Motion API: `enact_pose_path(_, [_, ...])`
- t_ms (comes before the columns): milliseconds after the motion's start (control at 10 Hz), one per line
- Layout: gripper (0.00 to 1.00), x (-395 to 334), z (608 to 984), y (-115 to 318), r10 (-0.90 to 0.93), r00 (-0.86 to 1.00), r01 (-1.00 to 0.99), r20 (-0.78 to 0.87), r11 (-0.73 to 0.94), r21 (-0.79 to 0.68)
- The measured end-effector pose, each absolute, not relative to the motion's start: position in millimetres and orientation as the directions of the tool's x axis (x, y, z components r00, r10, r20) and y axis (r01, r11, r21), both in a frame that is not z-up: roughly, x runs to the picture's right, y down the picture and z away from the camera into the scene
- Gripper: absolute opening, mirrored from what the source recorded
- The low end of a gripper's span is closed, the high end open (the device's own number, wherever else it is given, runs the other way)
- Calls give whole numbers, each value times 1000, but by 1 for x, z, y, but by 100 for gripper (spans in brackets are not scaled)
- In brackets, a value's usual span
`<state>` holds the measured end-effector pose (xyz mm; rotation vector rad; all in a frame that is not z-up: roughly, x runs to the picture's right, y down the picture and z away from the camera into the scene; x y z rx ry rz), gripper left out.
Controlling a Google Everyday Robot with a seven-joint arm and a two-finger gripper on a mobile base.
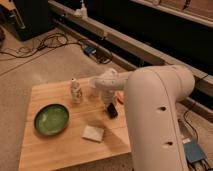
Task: Place the eraser in the ceramic cup
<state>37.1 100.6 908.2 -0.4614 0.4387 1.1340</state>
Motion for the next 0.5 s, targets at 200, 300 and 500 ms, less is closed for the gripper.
enact_pose_path(200, [0, 42, 878, 68, 772, 352, -927, -529, 364, -86])
enact_pose_path(300, [0, 42, 865, 53, 781, 352, -926, -516, 371, -71])
enact_pose_path(500, [0, 42, 842, 18, 800, 357, -921, -483, 389, -37])
